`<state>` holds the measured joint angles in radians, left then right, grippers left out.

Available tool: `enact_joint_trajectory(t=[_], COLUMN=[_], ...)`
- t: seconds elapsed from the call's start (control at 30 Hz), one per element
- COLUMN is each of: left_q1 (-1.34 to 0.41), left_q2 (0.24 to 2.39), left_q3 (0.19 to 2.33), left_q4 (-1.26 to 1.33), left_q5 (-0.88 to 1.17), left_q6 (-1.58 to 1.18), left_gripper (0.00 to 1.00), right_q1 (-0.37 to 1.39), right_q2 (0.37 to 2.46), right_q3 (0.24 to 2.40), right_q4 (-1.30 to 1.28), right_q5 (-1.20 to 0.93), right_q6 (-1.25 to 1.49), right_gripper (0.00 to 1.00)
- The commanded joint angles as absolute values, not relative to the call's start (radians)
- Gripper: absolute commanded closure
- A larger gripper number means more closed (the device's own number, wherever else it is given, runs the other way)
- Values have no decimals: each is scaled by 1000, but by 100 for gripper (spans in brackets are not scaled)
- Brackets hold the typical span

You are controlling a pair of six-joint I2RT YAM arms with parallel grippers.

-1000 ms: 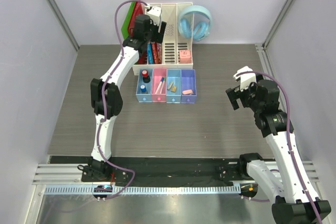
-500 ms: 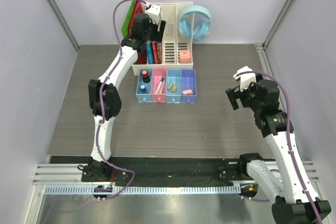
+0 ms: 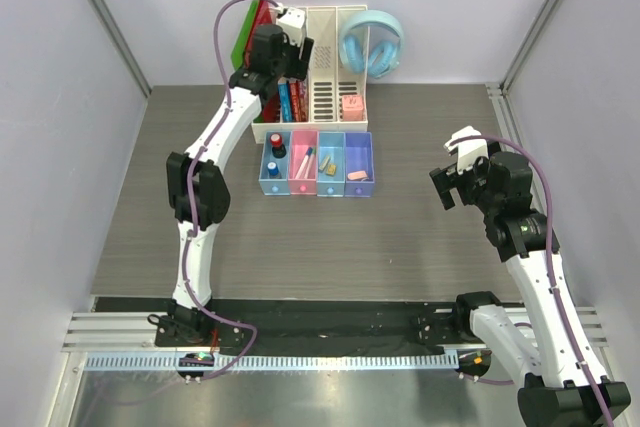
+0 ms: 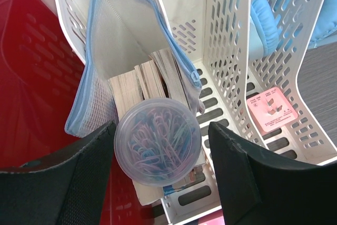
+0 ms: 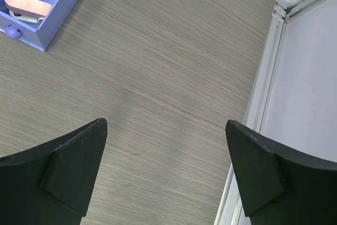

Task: Sort the stationery into containers
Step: Pick up the stationery from the storage box.

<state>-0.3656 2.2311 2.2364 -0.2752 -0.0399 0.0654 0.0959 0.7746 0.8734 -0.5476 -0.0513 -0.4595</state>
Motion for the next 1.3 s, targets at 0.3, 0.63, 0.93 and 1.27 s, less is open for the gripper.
enact_joint_trajectory(t=[0.3,0.63,0.93,1.27], left_q1=[-370,-385,-489,-617], left_q2=[2157,2125,2020,2068], left_q3=[2212,2240,2116,2054], left_q4=[-288,-368,-429,-437], left_q5=[-23,41,121,143], left_q6=[95,117,144,109], left_gripper=[57,95,99,100], right_q1=[92,94,92,86], right_q2=[772,765,764,750], right_q3=[920,923,931,922], right_q4=[-529,-529,-531,-534], right_q5=[-55,-51,-51,-55], right_q6=[-439,-436,-436,-433], right_gripper=[0,0,0,0])
